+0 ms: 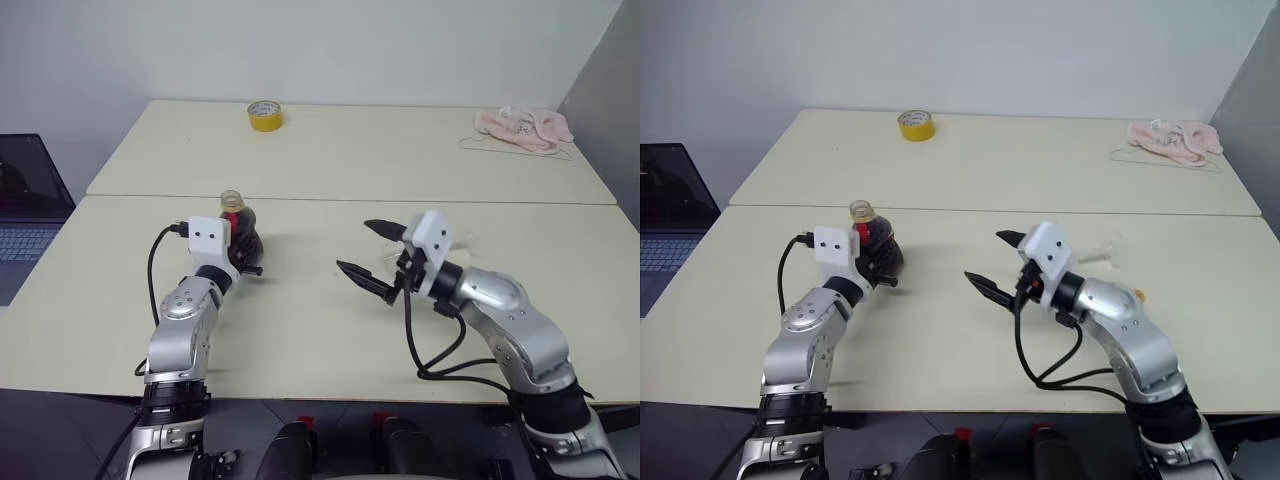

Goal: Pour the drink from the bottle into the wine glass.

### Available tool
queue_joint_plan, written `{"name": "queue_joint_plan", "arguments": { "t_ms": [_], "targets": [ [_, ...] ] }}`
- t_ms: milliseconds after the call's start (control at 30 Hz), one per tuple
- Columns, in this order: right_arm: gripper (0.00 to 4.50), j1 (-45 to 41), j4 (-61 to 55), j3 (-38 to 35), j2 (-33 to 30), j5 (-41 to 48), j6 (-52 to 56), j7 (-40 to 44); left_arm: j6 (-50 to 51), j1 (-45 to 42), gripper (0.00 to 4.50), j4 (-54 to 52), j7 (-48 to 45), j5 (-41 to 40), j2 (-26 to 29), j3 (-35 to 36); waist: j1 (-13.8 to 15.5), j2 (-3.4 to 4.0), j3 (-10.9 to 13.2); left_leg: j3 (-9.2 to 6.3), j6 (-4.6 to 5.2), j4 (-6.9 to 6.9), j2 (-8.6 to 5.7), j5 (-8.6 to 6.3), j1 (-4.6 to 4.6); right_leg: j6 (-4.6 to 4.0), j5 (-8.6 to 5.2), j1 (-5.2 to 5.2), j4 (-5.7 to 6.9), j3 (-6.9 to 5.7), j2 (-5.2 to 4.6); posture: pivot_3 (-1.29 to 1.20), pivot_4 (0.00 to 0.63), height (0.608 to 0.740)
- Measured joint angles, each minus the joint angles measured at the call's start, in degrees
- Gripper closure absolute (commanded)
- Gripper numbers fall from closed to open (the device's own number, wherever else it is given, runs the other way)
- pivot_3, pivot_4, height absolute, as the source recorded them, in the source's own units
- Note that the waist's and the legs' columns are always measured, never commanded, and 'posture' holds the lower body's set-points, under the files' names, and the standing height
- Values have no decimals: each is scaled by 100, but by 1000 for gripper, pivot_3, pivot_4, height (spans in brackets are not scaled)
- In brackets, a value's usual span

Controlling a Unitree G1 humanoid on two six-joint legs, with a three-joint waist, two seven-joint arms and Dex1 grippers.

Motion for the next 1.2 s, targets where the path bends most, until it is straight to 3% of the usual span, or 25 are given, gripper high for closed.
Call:
{"name": "queue_joint_plan", "arguments": {
  "t_ms": [300, 667, 700, 1200],
  "targets": [
    [0, -225, 77, 119, 261, 5, 323, -4, -147, -156, 3860, 435, -266, -133, 322, 68, -26, -2, -2, 2, 0, -2, 0, 0, 0, 0, 0, -6, 4, 2, 0, 0, 150, 740],
    [0, -225, 77, 158, 300, -10, 389, 4, -293, 128, 180, 425, -227, -177, 331, 150, -31, -2, -2, 1, 1, -3, 1, 0, 0, -1, 1, -8, 6, 2, 0, 0, 150, 740],
    [0, -224, 76, 158, 300, -9, 389, 6, -289, 179, 50, 351, -217, -185, 327, 153, -31, -2, -2, 1, 1, -3, 1, -1, 0, -1, 0, -8, 6, 3, 0, 0, 150, 740],
    [0, -76, -68, 144, 82, 87, 388, 261, -232, 570, 50, -306, -41, -148, 268, 125, -31, -2, -2, 3, 1, -4, 2, -1, 1, -1, 0, -7, 5, 4, 0, 0, 150, 740]
  ]
}}
